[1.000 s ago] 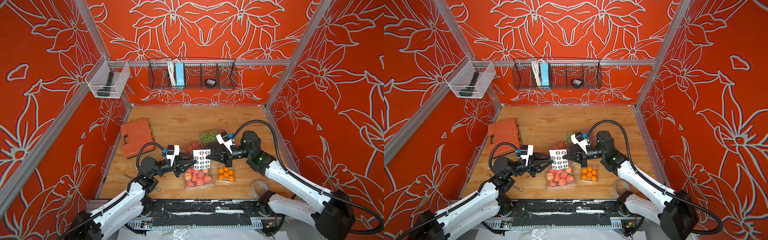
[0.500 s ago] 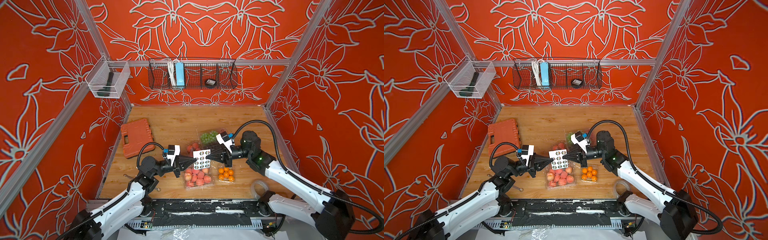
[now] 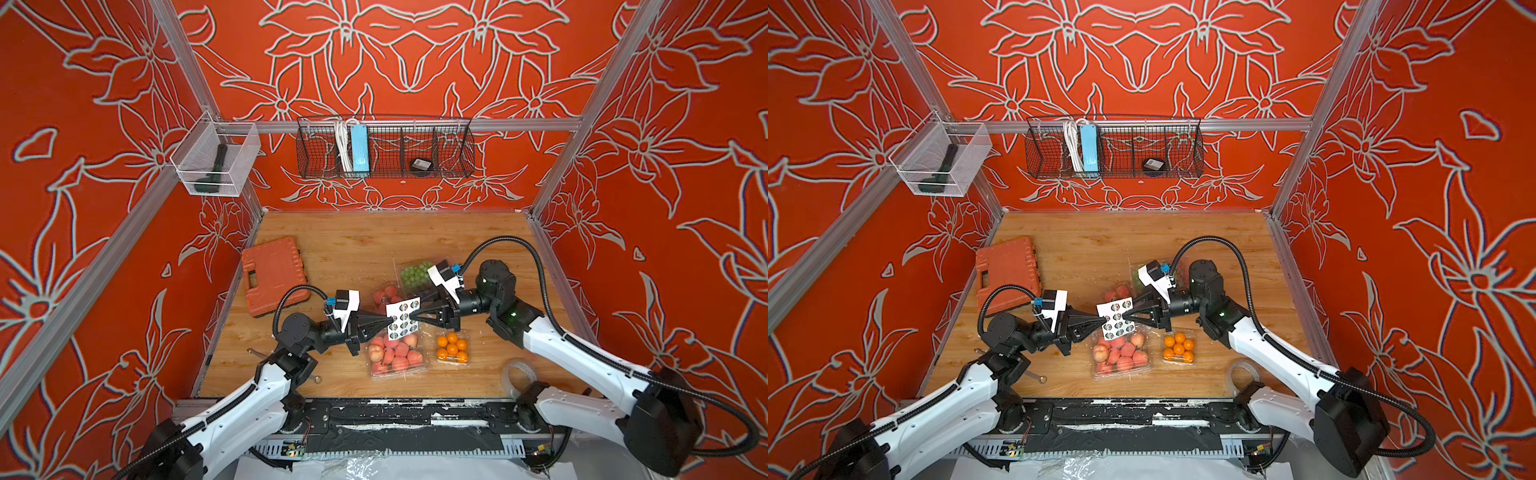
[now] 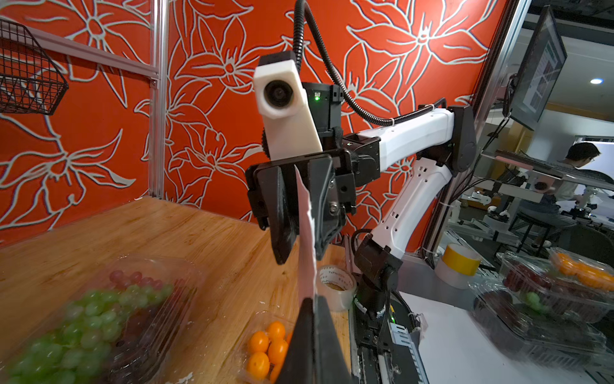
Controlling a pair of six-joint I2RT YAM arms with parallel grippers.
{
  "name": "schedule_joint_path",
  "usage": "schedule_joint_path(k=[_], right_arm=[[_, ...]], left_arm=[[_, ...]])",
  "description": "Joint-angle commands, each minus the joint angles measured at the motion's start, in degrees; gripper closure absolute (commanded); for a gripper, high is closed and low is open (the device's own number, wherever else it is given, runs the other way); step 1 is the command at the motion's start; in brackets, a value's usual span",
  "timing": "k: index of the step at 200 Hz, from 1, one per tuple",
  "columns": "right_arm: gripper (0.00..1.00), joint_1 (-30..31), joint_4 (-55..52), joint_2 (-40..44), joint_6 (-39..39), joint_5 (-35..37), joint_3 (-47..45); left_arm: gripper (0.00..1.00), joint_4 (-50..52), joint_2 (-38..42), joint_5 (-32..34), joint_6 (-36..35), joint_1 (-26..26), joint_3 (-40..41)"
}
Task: Label fruit boxes
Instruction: Pick up the label sticker from the center of the board, then adjust the label sticker.
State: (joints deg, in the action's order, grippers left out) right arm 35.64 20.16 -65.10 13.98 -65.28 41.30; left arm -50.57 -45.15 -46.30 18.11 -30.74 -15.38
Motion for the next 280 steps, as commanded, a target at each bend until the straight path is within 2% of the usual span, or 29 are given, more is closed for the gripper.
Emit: schedule_joint_path(k=[1,20,71,106,167,280], right_arm=[[0.81,1.0,2.9,-1.5,0.3,-1.9,1.9],[0.83,1.3,4.0,-2.0,0.6,-2.4,2.0],[0.85,2.3,4.5,-2.4,0.4,-2.6,2.0],[1.00,2.5,2.9,-2.5,-0.9,-2.1,2.2],[1.00,2.5,2.2,-2.8,-2.1,-2.4,2.3],[1.00,2.6,3.0,-2.3,-2.2,-2.8,1.4]], left_arm=[[1.00,-2.4,-0.5,-1.4,0.8,0.2,-0.9],[1.00,0.0,-0.3,-0.5,-0.7,0.2,-1.4],[1.00,-1.7,-2.1,-0.9,0.0,0.2,-1.3],[1.00,-3.1,-2.9,-1.3,0.6,0.2,-1.1],[1.00,-6.2,-3.5,-5.6,1.9,0.2,-0.5],[1.00,-5.3,-4.8,-4.8,1.0,0.2,-1.2]])
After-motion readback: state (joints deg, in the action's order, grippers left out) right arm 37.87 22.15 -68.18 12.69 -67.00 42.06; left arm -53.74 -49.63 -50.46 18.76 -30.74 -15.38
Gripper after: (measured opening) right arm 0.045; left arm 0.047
